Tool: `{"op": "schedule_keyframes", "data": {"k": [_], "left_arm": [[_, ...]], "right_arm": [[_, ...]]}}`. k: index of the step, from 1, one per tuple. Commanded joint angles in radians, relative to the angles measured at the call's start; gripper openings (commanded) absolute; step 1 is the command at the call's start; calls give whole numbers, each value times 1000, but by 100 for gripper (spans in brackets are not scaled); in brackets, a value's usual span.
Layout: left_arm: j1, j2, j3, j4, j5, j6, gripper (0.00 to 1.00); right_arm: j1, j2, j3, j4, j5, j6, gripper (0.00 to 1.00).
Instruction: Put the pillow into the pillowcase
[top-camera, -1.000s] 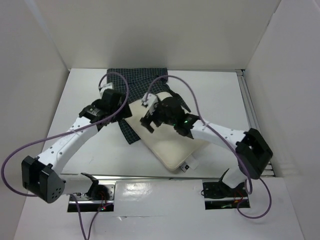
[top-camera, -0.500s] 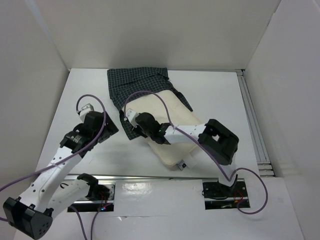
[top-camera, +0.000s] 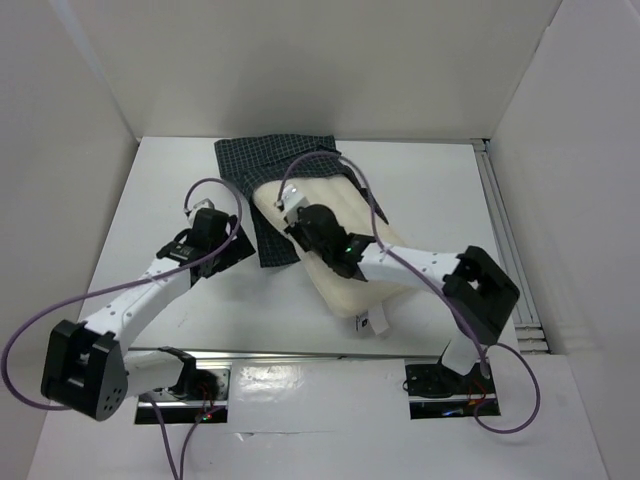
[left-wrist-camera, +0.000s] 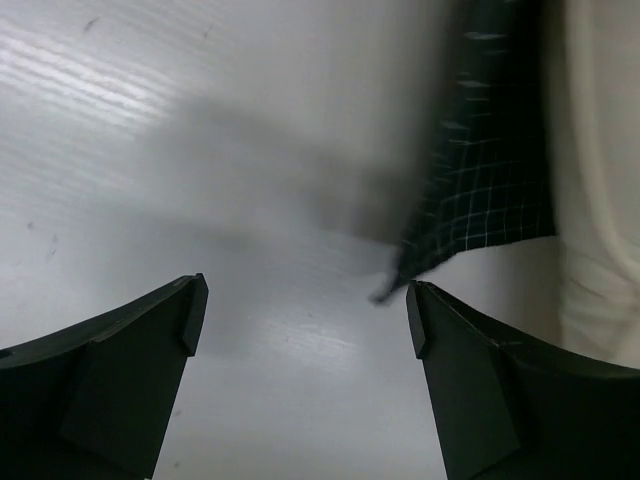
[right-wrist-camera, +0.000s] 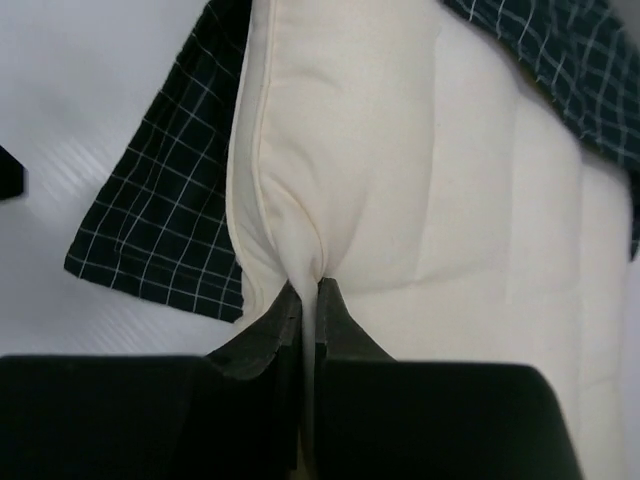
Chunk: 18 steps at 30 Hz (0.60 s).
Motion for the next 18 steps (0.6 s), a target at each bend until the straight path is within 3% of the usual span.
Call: {"op": "schedule_keyframes", "data": {"k": [1,8,18], "left_arm": [[46,96,-35,205,111,61,100],[86,131,-85,466,286,92,100],[109,9,-94,503,332,103,100]], "right_arm": [[-63,-128,42,44,-97,92,0],[-75,-121,77,-2,-130,92,0],[-75,-90,96,-11,-131,92,0]]}}
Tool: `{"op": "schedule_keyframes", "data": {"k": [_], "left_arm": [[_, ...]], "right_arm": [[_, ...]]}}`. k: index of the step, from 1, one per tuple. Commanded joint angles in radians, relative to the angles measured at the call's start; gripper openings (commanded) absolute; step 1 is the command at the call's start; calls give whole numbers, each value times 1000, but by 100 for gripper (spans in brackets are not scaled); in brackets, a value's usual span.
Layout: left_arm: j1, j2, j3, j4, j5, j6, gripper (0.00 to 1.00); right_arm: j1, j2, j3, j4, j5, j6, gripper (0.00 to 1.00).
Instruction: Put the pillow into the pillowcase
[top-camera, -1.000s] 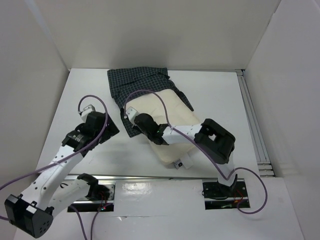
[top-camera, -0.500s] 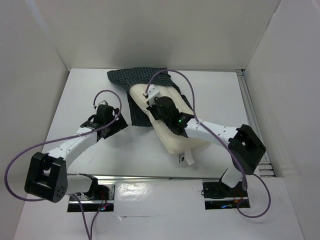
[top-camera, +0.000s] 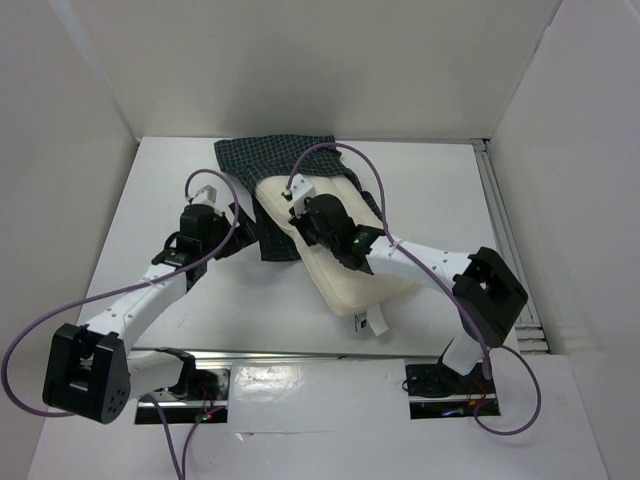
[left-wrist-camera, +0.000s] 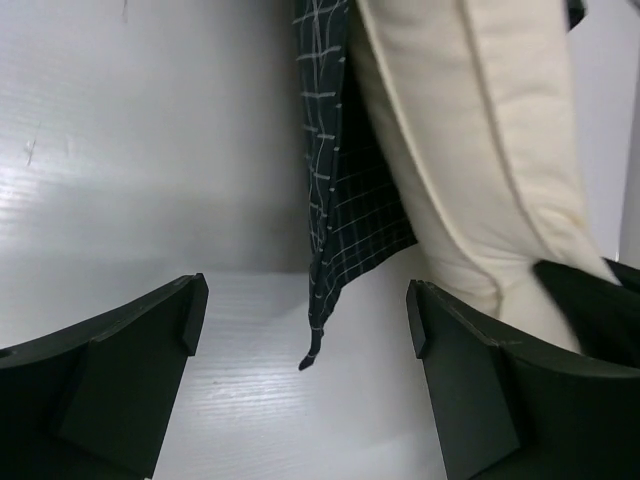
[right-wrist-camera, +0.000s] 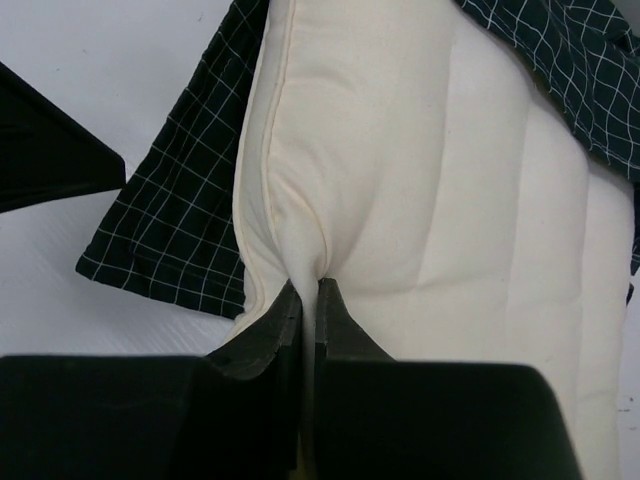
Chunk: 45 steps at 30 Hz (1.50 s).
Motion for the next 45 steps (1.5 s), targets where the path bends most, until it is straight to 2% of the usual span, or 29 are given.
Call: {"op": "schedule_keyframes", "data": {"k": [1,4,6,7,10,13,14,15,19,22,26,30,33,34,36,42,45], "left_arm": [[15,-20,3,106,62,21,100],[15,54,34,150,73,21,96],[15,154,77,126,73,30,88],[15,185,112,126,63,30,80],[15,280,132,140,75,39,70],[15,343,169,158,112,39,41],[5,354,193,169,112,48,15],[5,363,209,169,121,49,0],[-57,333,237,147,106,87,0],[-115,204,148,138,79,96,0],[-222,63,85,33,27,96,0],[-307,-37,-24,-58,18,70,0],[-359,-77,-65,-127,18,49,0],[-359,-86,-85,-151,-21,29,0],[-368,-86,-95,-223,-74,3,0],[-368,-126,-52,-233,-186,-16,0],[-359,-88,-9,-186,-197,19,0]], "right_arm": [[5,-6,71,53,3,12,0],[5,-18,71,63,3,21,0],[5,-18,71,64,3,21,0],[5,-27,71,64,3,21,0],[5,-28,71,64,3,30,0],[5,-28,71,64,3,30,0],[15,-28,80,64,3,30,0],[15,-11,80,64,3,30,0],[15,75,114,76,-17,52,0],[15,185,187,76,-83,81,0],[15,333,276,174,24,144,0],[1,394,319,318,114,232,0],[-20,394,369,318,108,288,0],[-21,378,366,318,82,288,0],[-31,291,314,318,-31,277,0],[-31,140,91,217,-69,256,0],[7,92,-21,232,67,332,0]]}}
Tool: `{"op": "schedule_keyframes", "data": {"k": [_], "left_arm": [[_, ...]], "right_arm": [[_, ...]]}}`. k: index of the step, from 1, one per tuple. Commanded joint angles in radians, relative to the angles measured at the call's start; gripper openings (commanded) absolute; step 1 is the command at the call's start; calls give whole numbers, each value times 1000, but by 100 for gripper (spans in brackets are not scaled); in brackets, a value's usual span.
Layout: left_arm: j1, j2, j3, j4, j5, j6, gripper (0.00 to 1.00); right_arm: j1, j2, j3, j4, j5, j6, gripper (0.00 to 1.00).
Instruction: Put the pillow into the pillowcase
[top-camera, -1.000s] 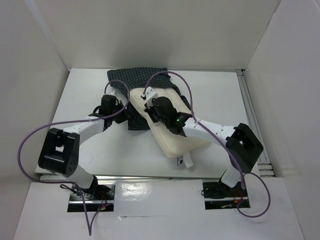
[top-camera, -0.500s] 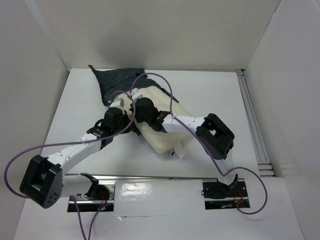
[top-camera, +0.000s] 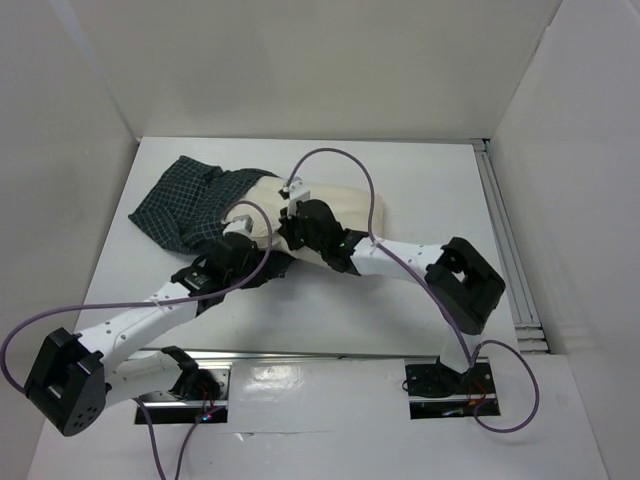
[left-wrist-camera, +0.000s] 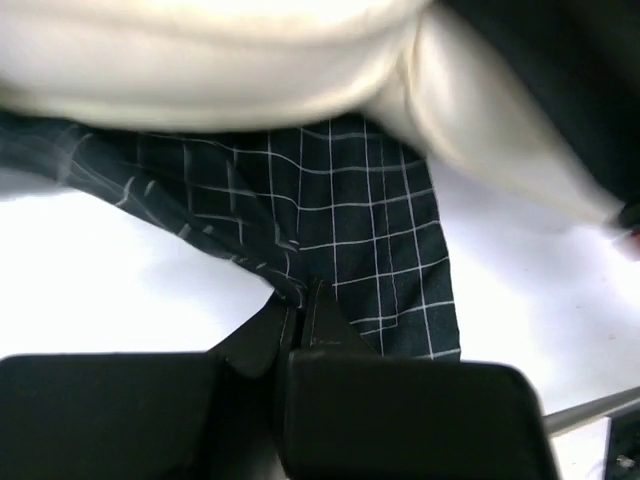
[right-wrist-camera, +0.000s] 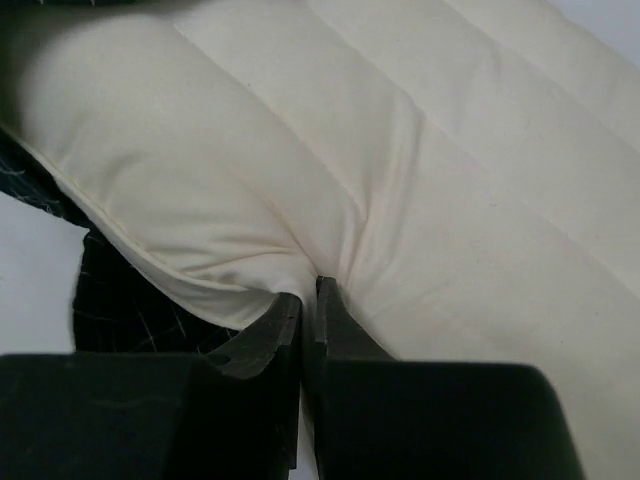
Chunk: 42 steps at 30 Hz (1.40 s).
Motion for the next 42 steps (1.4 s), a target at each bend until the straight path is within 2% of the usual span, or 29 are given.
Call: {"op": "schedule_keyframes", "data": {"k": [1,3,4,6,7,9,10,11,12,13,14,15,16,18,21,25,27,29,30,31,32,33,34,35,36,37,40,41,42], "left_arm": [[-8,30,91,41,55,28,0],[2,85,140,76,103,61,0],[2,159,169,94,134,76,0],[2,243,282,136,222,125,0],[-20,332,327,136,252,141,0],[-47,418,474,151,315,186,0],[-82,463,528,151,342,208,0],[-99,507,584,139,364,228,0],[-118,593,697,122,394,255,0],[-133,631,750,110,414,274,0],[-149,667,796,98,427,286,0],[-161,696,862,72,427,286,0],[-172,731,875,72,444,296,0],[-172,731,840,81,458,285,0],[-158,721,728,91,403,260,0],[-98,705,599,136,393,188,0],[-78,722,582,187,410,188,0],[-78,751,594,187,393,190,0],[-69,767,606,161,381,190,0],[-69,796,626,161,381,190,0],[-69,805,626,151,372,200,0],[-58,805,626,151,372,201,0],[-41,814,626,164,372,201,0],[-31,814,626,164,381,201,0],[-20,814,616,176,402,201,0],[4,814,615,176,415,201,0],[34,793,594,194,445,201,0],[34,793,594,194,445,201,0],[34,784,594,194,445,210,0]], "right_arm": [[20,-86,-93,77,264,90,0],[40,-123,-105,64,401,123,0],[49,-158,-105,-15,582,153,0],[58,-189,-87,-128,746,279,0],[58,-218,-76,-285,853,344,0],[67,-240,-46,-439,924,531,0],[67,-252,-32,-624,984,614,0],[67,-252,-16,-711,1010,682,0],[78,-252,32,-829,1033,888,0],[87,-243,62,-970,1046,1016,0],[87,-243,88,-1182,1046,1107,0],[87,-211,111,-1266,1057,1188,0],[87,-197,135,-1334,1066,1313,0],[87,-145,148,-1387,1077,1327,0],[87,-59,192,-1449,1077,1336,0],[87,48,299,-1542,1077,1344,22],[87,96,310,-1551,1067,1334,42],[87,119,326,-1527,1067,1284,67],[87,140,326,-1481,1057,1263,84],[78,151,339,-1447,1046,1231,91],[78,160,362,-1400,1037,1113,95],[69,169,372,-1273,1008,1048,100],[69,170,372,-1168,974,958,100],[49,153,346,-1026,919,679,100],[8,130,303,-672,821,505,100],[-29,58,256,-544,506,380,100],[-160,-48,154,-341,127,298,100],[-160,-48,163,-362,125,260,100],[-160,-35,244,-400,147,246,100]]}}
